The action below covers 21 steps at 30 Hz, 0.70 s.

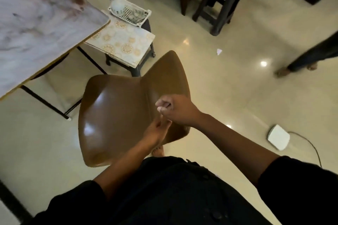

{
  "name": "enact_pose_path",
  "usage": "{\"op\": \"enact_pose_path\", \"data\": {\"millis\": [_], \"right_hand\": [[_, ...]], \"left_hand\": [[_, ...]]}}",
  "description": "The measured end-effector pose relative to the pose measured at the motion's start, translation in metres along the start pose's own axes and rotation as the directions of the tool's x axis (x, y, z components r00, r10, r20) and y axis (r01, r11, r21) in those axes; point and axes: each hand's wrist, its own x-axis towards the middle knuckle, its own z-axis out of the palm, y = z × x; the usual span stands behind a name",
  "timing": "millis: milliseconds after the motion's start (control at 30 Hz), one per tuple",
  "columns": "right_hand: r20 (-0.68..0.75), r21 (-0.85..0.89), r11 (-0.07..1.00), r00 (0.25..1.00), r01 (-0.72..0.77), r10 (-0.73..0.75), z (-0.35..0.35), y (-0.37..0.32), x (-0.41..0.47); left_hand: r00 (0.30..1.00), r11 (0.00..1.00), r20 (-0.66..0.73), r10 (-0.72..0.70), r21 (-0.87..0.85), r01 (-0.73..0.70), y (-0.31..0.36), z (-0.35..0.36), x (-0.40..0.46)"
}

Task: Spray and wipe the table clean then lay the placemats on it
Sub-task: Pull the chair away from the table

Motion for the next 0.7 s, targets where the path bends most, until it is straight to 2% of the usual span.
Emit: {"op": "enact_pose_path", "data": {"millis": [67,167,300,400,533,633,700], "right_hand": [[0.066,-0.097,0.994,0.997,0.045,-0.039,-0.009,0.000,0.023],[0.194,-0.252,0.960,0.978,0.121,-0.072,-0.018,0.001,0.054],[0.380,-0.421,0.843,0.909,0.334,-0.170,-0.023,0.012,0.098],[0.517,-0.505,0.700,0.826,0.505,-0.224,-0.025,0.020,0.138],[0.686,-0.584,0.424,0.700,0.692,-0.198,-0.034,0.026,0.186],[0.734,-0.614,0.274,0.663,0.741,-0.146,-0.045,0.028,0.213],[0.739,-0.619,0.223,0.654,0.753,-0.160,-0.053,0.030,0.228]], "left_hand": [[0.999,0.997,-0.018,-0.049,0.057,0.050,0.010,0.006,0.011],[0.991,0.993,-0.063,-0.115,0.008,0.116,0.020,0.009,0.023],[0.972,0.984,-0.150,-0.180,-0.026,0.178,0.025,0.018,0.042],[0.946,0.965,-0.195,-0.260,-0.074,0.250,0.027,0.020,0.059],[0.866,0.898,-0.257,-0.430,-0.220,0.381,0.031,0.031,0.079],[0.782,0.834,-0.307,-0.543,-0.305,0.460,0.033,0.041,0.091],[0.709,0.775,-0.325,-0.626,-0.364,0.517,0.029,0.045,0.101]]}}
